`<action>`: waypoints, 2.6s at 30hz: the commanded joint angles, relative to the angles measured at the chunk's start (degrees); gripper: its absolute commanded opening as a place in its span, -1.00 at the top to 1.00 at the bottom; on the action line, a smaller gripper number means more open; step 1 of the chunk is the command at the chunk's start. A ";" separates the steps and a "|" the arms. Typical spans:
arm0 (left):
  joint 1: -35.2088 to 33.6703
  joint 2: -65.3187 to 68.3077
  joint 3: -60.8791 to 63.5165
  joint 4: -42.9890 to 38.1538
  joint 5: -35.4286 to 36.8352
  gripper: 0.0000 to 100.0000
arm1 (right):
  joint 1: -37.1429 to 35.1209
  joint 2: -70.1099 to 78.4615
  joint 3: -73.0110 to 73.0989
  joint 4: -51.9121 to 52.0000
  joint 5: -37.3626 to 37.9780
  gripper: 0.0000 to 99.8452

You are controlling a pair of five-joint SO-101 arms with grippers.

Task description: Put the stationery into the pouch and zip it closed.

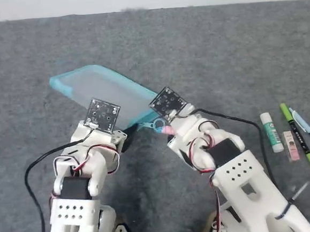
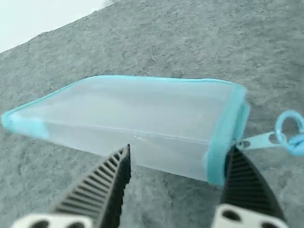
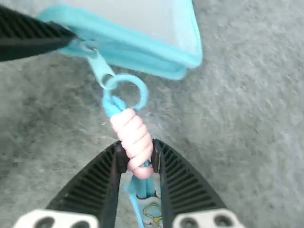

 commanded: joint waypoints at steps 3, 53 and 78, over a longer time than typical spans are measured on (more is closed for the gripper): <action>-6.95 0.79 -0.92 -2.99 -0.70 0.42 | 6.73 -0.40 0.26 0.92 0.79 0.99; -15.74 0.26 6.20 -18.02 2.29 0.42 | -10.77 57.19 -37.98 8.92 5.19 0.44; -6.68 0.26 0.48 -3.96 -0.35 0.52 | -6.46 18.51 -15.91 -0.13 -1.49 0.99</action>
